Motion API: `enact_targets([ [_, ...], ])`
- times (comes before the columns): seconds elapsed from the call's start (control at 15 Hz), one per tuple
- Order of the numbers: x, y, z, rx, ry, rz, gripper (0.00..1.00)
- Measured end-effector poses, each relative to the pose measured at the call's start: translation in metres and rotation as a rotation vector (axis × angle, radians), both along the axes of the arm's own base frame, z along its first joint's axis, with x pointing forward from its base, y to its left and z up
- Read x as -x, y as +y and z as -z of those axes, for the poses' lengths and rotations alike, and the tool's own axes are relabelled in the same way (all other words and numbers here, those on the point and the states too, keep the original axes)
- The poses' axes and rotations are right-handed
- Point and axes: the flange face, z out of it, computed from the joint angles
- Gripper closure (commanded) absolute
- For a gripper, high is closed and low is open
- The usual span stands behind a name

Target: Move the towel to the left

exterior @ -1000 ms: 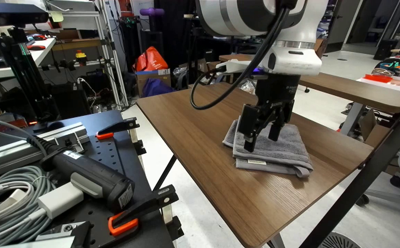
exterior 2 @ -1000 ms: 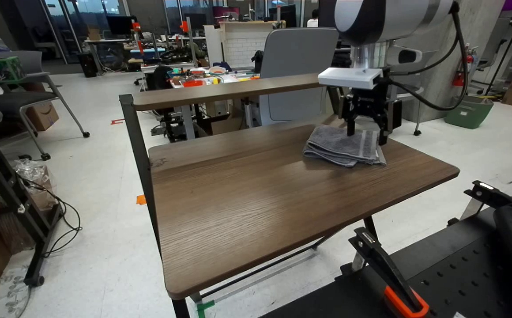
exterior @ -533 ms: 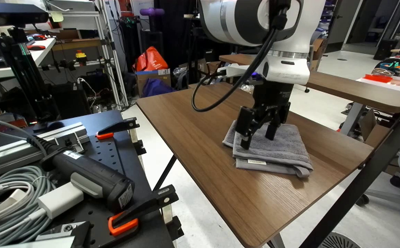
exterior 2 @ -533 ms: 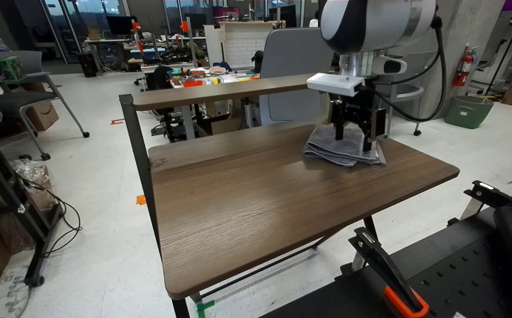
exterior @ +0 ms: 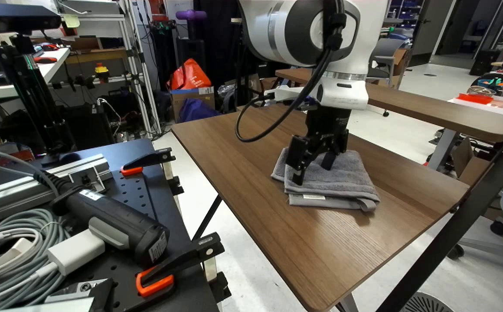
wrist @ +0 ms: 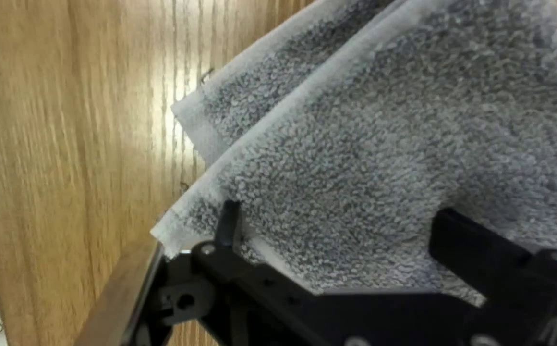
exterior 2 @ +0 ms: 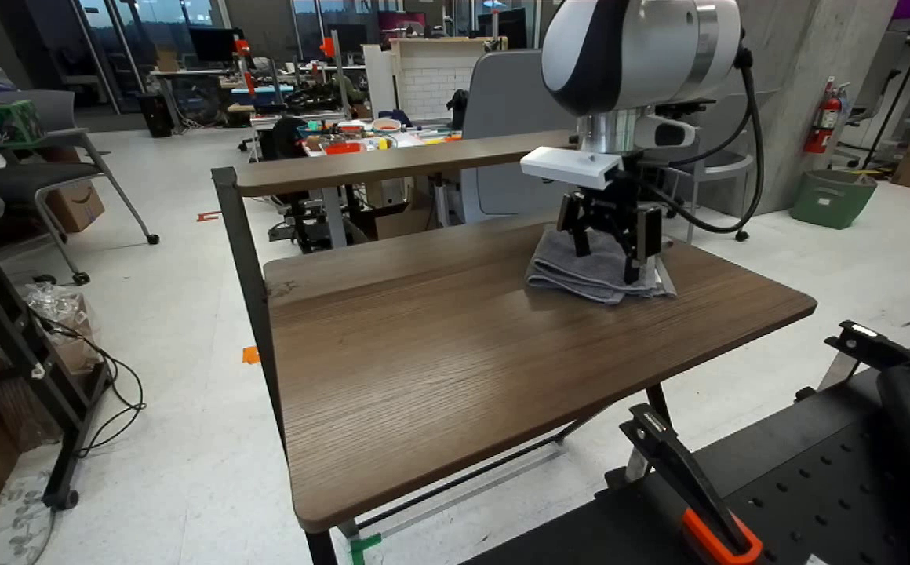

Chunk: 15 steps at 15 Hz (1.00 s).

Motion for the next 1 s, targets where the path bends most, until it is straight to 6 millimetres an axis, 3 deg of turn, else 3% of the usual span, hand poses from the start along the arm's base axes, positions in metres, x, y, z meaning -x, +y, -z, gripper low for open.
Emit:
enact_targets([
  [0.4,0.002,0.049,0.003,0.024,0.008,-0.117,0.0],
  [1.0,0.025,0.182,0.008,0.035,0.019,-0.378,0.0],
])
